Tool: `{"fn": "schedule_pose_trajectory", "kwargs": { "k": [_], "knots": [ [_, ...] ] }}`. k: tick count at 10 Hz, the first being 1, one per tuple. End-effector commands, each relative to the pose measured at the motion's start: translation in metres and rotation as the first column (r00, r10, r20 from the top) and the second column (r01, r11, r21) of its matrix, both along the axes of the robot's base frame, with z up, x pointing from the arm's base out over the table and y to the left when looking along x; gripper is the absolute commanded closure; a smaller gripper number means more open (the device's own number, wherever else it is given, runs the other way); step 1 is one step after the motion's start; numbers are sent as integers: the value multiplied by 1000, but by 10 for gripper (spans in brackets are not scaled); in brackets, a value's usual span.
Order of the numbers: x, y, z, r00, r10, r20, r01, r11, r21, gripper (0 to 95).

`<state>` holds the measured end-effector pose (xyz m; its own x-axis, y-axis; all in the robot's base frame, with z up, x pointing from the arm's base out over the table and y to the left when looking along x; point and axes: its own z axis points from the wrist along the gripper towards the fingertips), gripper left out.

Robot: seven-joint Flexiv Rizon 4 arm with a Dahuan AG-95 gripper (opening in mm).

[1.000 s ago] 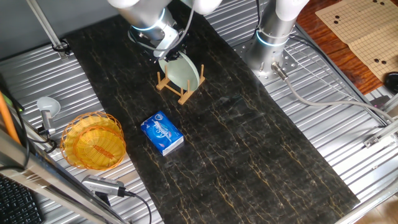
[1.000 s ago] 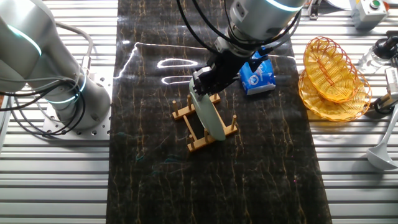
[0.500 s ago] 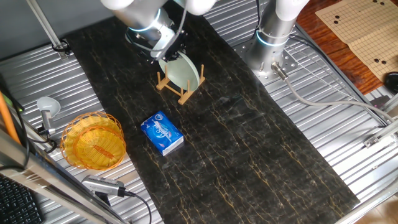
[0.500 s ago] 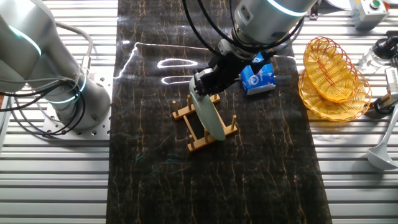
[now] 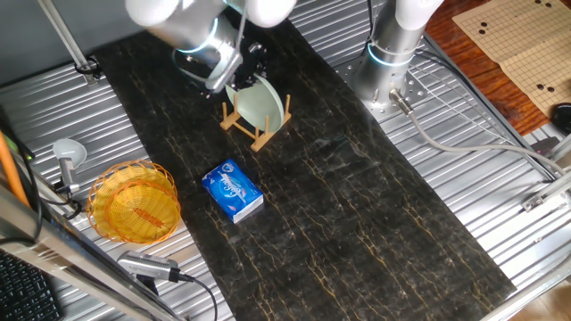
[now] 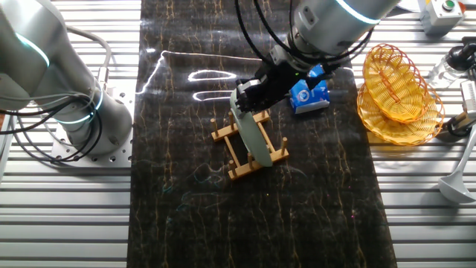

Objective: Take the dish off the dish rack

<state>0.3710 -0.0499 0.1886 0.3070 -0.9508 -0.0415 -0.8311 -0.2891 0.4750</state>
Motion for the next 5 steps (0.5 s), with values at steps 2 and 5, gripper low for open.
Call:
{"fn": "schedule_pose_trajectory", "kwargs": {
  "k": [2, 5],
  "knots": [
    [0, 0, -1, 1000, -18, -23, 18, 1000, 0, 950],
    [1, 1, -4, 998, -42, -40, 41, 999, -9, 950]
  ]
}}
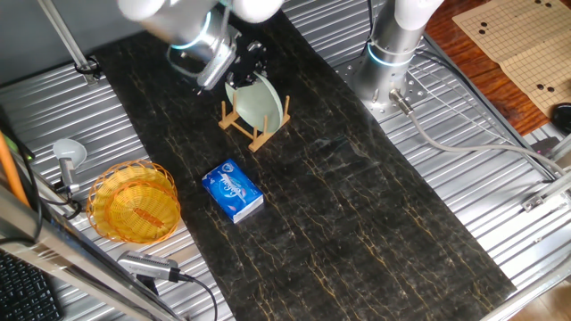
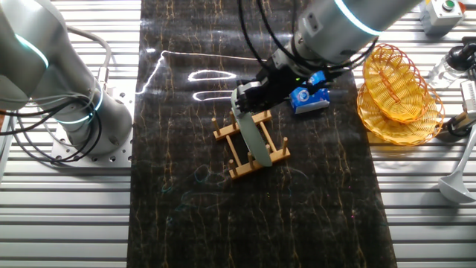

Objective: Take the dish off the dish rack

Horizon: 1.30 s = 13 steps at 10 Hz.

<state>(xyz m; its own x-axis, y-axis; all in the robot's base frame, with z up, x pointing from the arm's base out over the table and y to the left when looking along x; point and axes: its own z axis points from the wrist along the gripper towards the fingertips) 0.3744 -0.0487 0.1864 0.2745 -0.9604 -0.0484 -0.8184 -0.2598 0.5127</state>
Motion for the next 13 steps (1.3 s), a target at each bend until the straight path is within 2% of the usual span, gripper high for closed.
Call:
{"fn": "schedule_pose_trajectory", "kwargs": {
  "k": [1, 4, 7, 8, 13],
  "knots": [
    [-1, 0, -4, 1000, -23, -6, 23, 1000, -7, 950],
    [10, 5, -3, 998, -51, -44, 49, 998, -26, 950],
    [13, 5, -9, 995, -69, -66, 68, 997, -20, 950],
    [13, 6, -10, 993, -74, -87, 72, 997, -26, 950],
    [15, 6, -10, 989, -92, -113, 89, 996, -31, 950]
  ]
}}
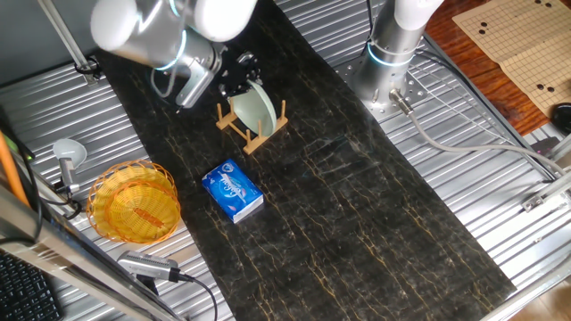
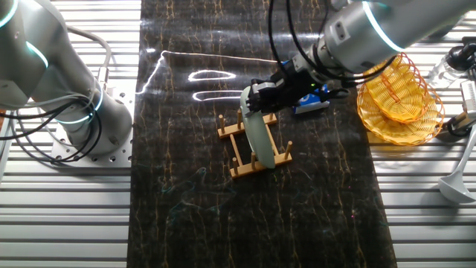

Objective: Take the dish off the dish rack

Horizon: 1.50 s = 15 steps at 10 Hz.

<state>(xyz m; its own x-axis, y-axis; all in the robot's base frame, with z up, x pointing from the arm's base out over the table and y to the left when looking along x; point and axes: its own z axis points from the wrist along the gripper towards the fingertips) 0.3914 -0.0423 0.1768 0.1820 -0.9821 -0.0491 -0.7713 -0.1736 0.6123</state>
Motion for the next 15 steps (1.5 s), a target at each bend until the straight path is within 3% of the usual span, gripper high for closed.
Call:
{"fn": "schedule_pose_trajectory", "kwargs": {
  "k": [1, 11, 15],
  "knots": [
    [-2, 0, 0, 1000, -2, 0, 2, 1000, 1, 950],
    [1, 2, 9, 1000, -18, -23, 18, 1000, 5, 950],
    [0, 4, 16, 998, -25, -55, 25, 1000, 9, 950]
  ]
}}
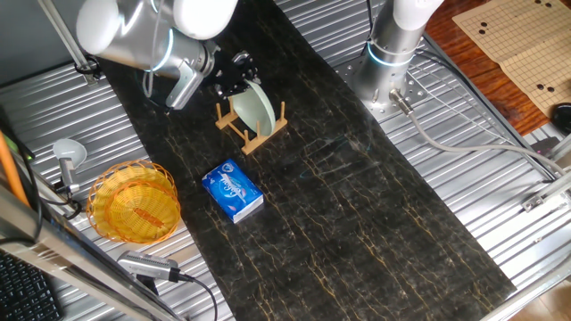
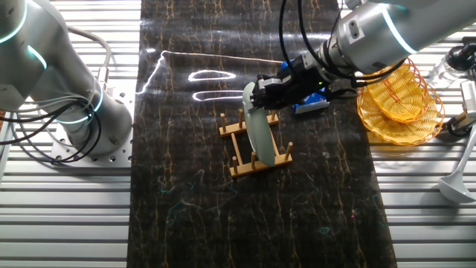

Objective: Take the dish off the dish rack

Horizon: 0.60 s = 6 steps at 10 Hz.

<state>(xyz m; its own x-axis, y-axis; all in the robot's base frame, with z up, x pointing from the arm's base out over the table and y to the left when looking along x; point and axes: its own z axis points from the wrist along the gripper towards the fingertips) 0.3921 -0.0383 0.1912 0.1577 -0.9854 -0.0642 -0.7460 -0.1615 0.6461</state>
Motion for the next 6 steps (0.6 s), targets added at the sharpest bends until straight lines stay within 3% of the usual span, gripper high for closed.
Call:
{"fn": "schedule_pose_trajectory", "kwargs": {
  "k": [1, 6],
  "knots": [
    [-1, 2, 5, 1000, -8, -21, 8, 1000, 3, 950],
    [-5, 4, 20, 999, -17, -42, 17, 1000, -6, 950]
  ]
}}
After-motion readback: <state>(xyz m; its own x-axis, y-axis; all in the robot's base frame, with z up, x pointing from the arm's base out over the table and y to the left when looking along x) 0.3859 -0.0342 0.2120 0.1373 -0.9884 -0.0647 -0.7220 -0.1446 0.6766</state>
